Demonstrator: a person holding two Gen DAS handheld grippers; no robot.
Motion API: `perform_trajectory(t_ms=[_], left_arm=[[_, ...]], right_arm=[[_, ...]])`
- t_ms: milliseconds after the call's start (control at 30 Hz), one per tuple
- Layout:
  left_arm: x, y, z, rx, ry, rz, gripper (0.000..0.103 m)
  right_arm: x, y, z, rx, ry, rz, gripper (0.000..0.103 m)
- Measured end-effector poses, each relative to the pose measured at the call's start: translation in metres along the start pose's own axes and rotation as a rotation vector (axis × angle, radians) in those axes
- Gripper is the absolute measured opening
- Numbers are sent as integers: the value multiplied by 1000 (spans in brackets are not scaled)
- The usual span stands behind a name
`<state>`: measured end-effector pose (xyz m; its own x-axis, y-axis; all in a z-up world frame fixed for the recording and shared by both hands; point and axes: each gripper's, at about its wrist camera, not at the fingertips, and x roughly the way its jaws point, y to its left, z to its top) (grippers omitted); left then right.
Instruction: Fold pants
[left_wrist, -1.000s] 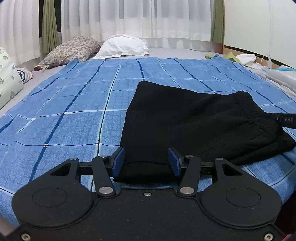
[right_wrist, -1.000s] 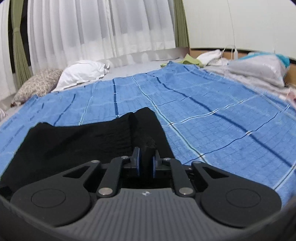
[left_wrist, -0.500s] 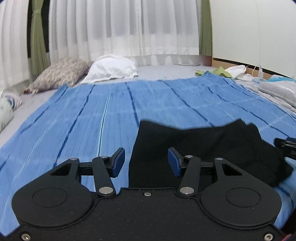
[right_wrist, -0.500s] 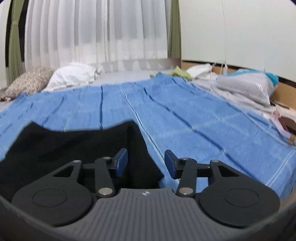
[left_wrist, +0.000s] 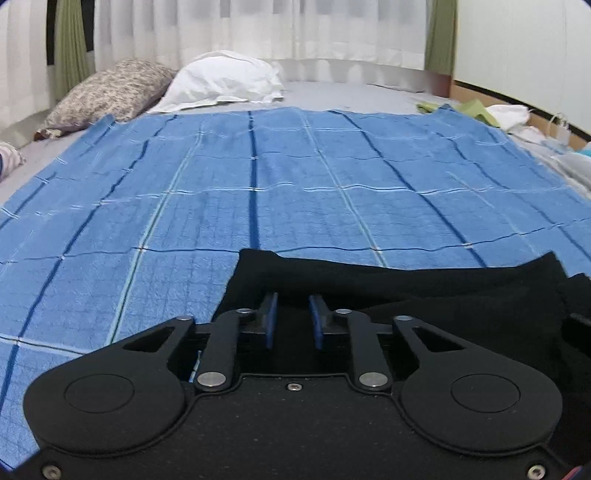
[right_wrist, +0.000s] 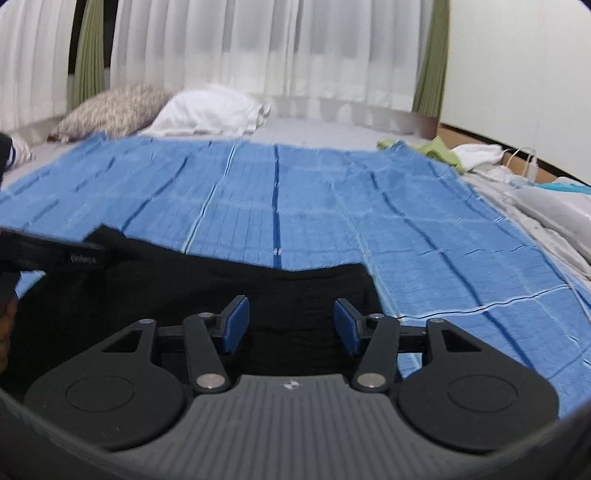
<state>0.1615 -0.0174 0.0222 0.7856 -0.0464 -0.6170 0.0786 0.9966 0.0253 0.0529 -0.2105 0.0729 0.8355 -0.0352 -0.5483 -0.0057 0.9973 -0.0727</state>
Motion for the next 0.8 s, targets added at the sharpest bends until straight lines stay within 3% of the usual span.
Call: perform_trajectory(t_ms=[267,667,733,800], left_arm=[[17,9,-2,-49,0,9,17],[10,10,2,-75,11,-3,17],[-2,14,3,-78,10,-22,21],[-20,22,3,-93,3,-31,34]], right_arm=[[28,-4,-5,-50,20,-41,66],[46,-34,-9,109,66,50,78],[39,-33,-7,100,66,49,85],[27,-30,-8,93,47,37,85]])
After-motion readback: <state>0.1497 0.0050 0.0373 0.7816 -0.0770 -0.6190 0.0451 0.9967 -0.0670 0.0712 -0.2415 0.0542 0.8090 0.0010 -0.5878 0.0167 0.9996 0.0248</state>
